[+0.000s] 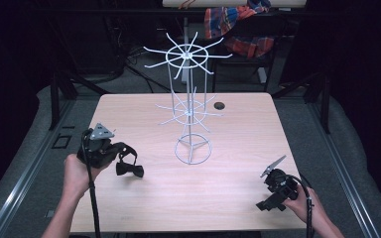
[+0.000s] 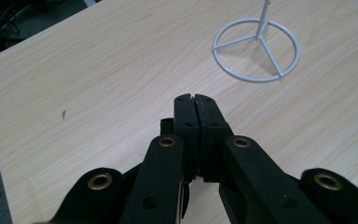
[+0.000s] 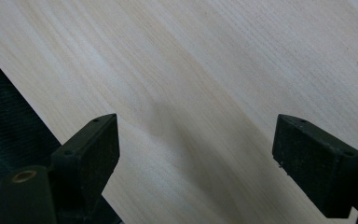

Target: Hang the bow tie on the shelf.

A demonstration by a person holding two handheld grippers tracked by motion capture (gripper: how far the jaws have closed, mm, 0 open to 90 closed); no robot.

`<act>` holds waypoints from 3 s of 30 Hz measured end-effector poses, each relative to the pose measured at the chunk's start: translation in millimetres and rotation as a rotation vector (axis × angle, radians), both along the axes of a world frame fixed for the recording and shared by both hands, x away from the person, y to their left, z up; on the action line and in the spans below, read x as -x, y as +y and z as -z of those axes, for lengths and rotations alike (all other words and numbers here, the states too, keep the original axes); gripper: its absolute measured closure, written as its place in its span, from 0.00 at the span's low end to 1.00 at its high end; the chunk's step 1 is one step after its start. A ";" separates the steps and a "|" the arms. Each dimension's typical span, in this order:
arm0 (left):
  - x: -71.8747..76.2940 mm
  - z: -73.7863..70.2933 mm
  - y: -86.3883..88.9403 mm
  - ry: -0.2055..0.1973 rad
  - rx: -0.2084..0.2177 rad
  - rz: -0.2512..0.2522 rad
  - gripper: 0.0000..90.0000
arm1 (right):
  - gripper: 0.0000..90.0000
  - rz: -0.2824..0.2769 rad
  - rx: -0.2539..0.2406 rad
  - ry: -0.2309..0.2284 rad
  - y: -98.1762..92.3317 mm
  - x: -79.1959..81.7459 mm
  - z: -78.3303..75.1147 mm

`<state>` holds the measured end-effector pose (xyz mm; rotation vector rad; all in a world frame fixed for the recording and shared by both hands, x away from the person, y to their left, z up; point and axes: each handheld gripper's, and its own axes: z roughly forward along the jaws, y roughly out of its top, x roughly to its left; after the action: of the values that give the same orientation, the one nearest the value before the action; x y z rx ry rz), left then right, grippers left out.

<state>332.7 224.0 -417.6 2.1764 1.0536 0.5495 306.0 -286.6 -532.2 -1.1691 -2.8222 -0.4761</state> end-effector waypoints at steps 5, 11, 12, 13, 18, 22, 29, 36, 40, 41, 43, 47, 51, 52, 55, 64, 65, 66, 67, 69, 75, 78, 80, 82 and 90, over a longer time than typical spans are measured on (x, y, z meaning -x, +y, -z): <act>-2.6 -3.4 -6.2 -0.011 -0.002 0.014 0.98 | 0.16 -0.012 0.011 0.008 0.2 -0.8 -1.0; -6.6 -6.6 -12.2 -0.014 0.004 0.030 0.98 | 0.16 -0.008 0.010 0.011 0.1 -0.6 -0.5; -7.1 -7.0 -12.8 -0.014 0.005 0.034 0.98 | 0.16 -0.010 0.008 0.008 0.0 -0.7 -0.2; -7.6 -7.3 -14.2 -0.019 0.008 0.035 0.98 | 0.16 -0.012 0.009 0.009 -0.1 -0.7 -0.5; -9.1 -10.0 -18.9 -0.023 0.006 0.051 0.98 | 0.16 0.002 0.003 0.004 0.3 0.2 -0.3; -10.5 -12.2 -22.8 -0.026 0.006 0.067 0.98 | 0.16 -0.009 0.012 0.012 0.2 -0.7 -0.7; -13.5 -20.2 -31.8 -0.047 0.003 0.101 0.98 | 0.16 0.006 -0.001 0.001 -0.4 0.4 -0.3; -17.7 -30.7 -40.2 -0.068 0.010 0.125 0.98 | 0.16 0.010 -0.004 0.003 -1.0 0.7 -0.4; -19.8 -36.8 -46.7 -0.077 -0.004 0.144 0.98 | 0.16 0.009 0.001 -0.001 -0.7 0.8 -0.9; -20.3 -37.7 -48.1 -0.079 -0.004 0.148 0.98 | 0.16 0.016 -0.010 -0.001 -0.4 1.2 -0.1; -21.3 -39.2 -50.8 -0.080 -0.008 0.154 0.98 | 0.16 0.013 -0.004 -0.002 -0.4 1.2 -0.6; -23.6 -41.9 -54.1 -0.084 -0.011 0.170 0.98 | 0.16 0.009 -0.001 -0.001 -0.7 1.0 -1.1; -28.3 -45.0 -58.5 -0.089 -0.015 0.182 0.98 | 0.16 0.006 0.002 -0.001 -0.6 0.5 -0.5; -28.3 -45.0 -58.5 -0.089 -0.015 0.182 0.98 | 0.16 0.006 0.002 0.000 -0.6 0.5 -0.6; -30.2 -46.7 -61.6 -0.091 -0.016 0.191 0.98 | 0.16 0.013 -0.012 0.002 -0.2 0.8 -0.2; -34.1 -50.9 -70.3 -0.092 -0.022 0.216 0.98 | 0.16 0.005 0.003 -0.002 -0.7 0.5 -0.9; -35.0 -51.5 -71.0 -0.090 -0.030 0.219 0.98 | 0.16 0.005 0.003 -0.002 -0.7 0.5 -0.9; -35.5 -51.5 -71.9 -0.088 -0.033 0.220 0.98 | 0.16 0.007 -0.001 -0.004 -0.4 0.8 -0.6; -36.0 -51.6 -72.4 -0.089 -0.036 0.221 0.98 | 0.16 0.007 -0.001 -0.004 -0.4 0.8 -0.7; -37.4 -51.4 -73.5 -0.086 -0.043 0.222 0.98 | 0.16 0.003 0.004 -0.004 -0.4 0.8 -1.2; -42.8 -51.6 -76.3 -0.079 -0.054 0.225 0.98 | 0.16 0.006 -0.002 -0.002 -0.4 0.7 -0.5; -45.2 -52.4 -77.2 -0.076 -0.064 0.232 0.98 | 0.16 0.006 -0.002 -0.002 -0.5 0.7 -0.6; -47.0 -52.5 -78.5 -0.077 -0.062 0.227 0.98 | 0.16 0.003 0.000 0.000 -0.6 0.4 -0.8; -47.6 -52.6 -78.9 -0.076 -0.067 0.230 0.98 | 0.16 0.003 0.000 -0.001 -0.5 0.5 -0.7; -49.9 -53.9 -84.0 -0.073 -0.081 0.244 0.98 | 0.16 0.005 -0.003 -0.002 -0.5 0.6 -0.6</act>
<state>382.6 140.0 -363.7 2.2952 0.7250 0.5619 305.3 -287.1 -531.6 -1.1761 -2.8199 -0.4812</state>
